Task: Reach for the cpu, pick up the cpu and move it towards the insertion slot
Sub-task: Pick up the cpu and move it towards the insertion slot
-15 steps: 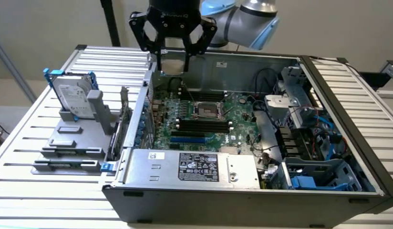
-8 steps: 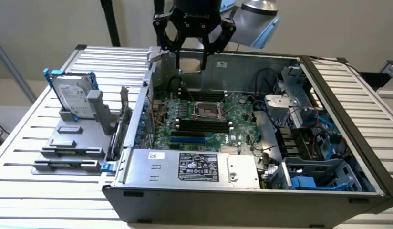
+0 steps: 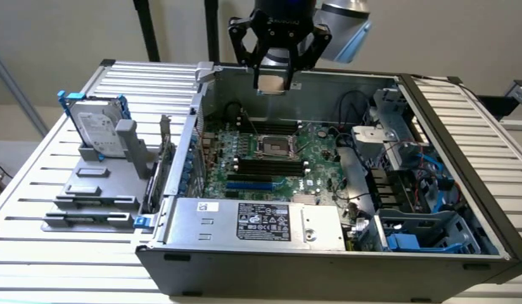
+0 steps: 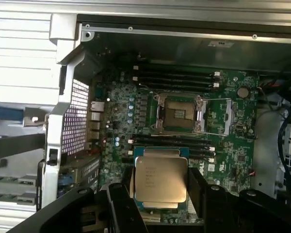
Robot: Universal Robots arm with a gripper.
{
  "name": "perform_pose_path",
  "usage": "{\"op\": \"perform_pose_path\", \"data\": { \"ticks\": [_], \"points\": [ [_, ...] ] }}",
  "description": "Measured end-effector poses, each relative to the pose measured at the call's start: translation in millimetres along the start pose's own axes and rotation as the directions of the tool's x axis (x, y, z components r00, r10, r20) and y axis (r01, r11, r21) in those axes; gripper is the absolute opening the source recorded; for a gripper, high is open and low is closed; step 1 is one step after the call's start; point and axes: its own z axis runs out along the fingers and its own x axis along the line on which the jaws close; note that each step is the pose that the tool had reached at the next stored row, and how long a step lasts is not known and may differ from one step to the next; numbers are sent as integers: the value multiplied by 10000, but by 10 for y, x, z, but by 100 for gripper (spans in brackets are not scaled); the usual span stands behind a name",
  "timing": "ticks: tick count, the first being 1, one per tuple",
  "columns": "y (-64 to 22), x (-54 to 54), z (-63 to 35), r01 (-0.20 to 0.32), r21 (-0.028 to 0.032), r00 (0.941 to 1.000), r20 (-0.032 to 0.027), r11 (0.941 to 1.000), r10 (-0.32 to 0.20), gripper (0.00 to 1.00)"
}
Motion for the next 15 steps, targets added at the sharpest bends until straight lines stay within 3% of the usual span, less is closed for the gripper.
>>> {"op": "perform_pose_path", "data": {
  "ticks": [9,15],
  "points": [
    [286,-243,105,-1,9,10000,-1,10000,1,54],
    [378,-321,168,-46,7,10000,4,10000,46,54]
  ]
}}
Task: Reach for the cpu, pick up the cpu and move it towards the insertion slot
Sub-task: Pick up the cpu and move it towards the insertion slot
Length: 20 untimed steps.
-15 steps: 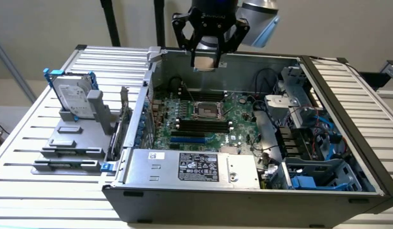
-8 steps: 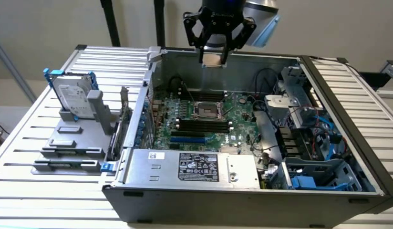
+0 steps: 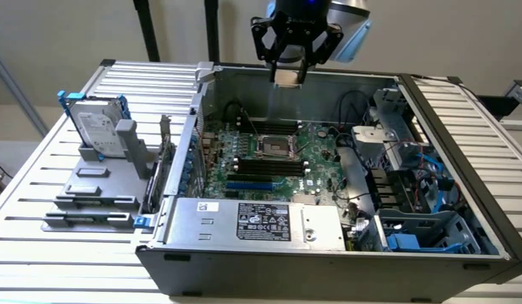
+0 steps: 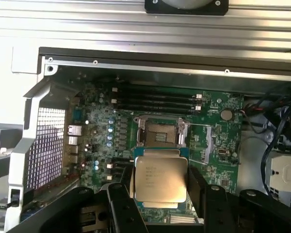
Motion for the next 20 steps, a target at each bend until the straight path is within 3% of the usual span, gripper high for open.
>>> {"op": "perform_pose_path", "data": {
  "ticks": [15,20],
  "points": [
    [82,-61,77,-509,-23,9987,50,9987,509,54],
    [146,-64,82,-567,-25,9984,66,9984,567,54]
  ]
}}
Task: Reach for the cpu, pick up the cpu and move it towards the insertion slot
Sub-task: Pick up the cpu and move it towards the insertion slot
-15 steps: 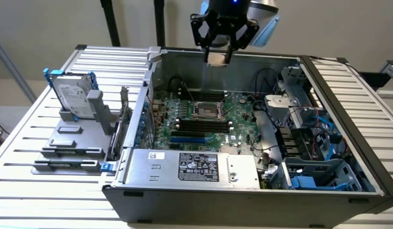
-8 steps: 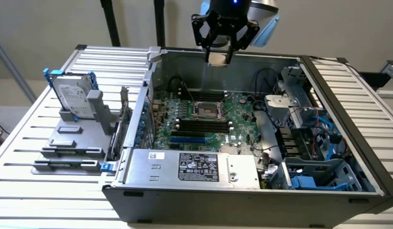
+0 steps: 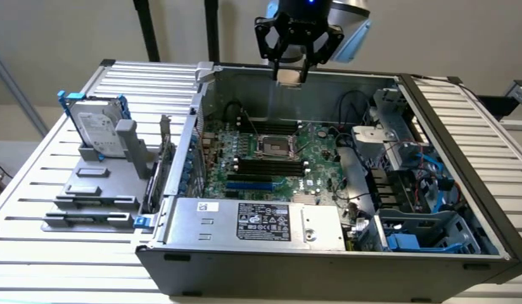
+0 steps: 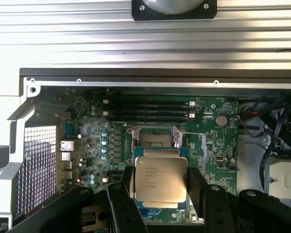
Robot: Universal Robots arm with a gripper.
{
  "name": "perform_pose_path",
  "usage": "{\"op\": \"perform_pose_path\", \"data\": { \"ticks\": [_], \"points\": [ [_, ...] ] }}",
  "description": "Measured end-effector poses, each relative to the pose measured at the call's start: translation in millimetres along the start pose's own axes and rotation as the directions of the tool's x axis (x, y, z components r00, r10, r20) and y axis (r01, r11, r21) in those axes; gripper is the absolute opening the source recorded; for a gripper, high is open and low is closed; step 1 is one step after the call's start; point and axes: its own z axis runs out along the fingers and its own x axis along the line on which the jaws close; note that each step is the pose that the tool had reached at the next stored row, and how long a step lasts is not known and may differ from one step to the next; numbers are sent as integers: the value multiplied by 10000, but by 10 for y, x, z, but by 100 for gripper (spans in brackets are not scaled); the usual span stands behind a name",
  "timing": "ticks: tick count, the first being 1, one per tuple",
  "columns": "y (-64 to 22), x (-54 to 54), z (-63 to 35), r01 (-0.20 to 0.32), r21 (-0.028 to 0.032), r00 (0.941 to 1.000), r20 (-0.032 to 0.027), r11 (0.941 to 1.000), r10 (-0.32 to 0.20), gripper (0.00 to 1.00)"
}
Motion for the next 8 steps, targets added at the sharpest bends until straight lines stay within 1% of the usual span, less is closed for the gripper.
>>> {"op": "perform_pose_path", "data": {
  "ticks": [8],
  "points": [
    [0,0,0,0,-1,10000,0,10000,0,54]
  ]
}}
